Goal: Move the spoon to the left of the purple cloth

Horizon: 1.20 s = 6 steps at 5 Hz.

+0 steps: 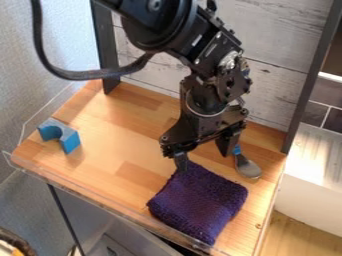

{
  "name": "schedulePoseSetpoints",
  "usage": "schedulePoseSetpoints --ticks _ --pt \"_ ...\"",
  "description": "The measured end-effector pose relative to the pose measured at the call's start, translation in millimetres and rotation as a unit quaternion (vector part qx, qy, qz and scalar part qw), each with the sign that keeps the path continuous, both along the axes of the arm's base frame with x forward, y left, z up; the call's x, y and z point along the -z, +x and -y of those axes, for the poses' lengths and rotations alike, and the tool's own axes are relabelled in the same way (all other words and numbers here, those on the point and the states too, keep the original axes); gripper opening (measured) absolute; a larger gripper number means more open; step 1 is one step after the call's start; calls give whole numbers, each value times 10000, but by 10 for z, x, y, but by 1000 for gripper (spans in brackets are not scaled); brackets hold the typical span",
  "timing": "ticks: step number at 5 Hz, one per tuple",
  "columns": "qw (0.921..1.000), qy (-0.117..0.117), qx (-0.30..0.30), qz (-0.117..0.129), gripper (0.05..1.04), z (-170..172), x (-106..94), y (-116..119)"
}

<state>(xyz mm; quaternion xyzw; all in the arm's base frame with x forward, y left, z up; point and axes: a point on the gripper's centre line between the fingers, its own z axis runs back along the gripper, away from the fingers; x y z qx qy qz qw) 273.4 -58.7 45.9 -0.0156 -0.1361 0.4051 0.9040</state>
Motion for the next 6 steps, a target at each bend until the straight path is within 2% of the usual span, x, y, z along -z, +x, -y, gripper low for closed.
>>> schedulePoseSetpoints --ticks 2,3,5,6 --pt "9998 -58 73 -201 1000 39 140 -11" --pt "9996 -112 -169 -186 1000 -39 195 90" --pt "9983 -58 -552 -151 1000 -156 309 509" --pt "9983 -235 -489 -220 1000 -106 509 709"
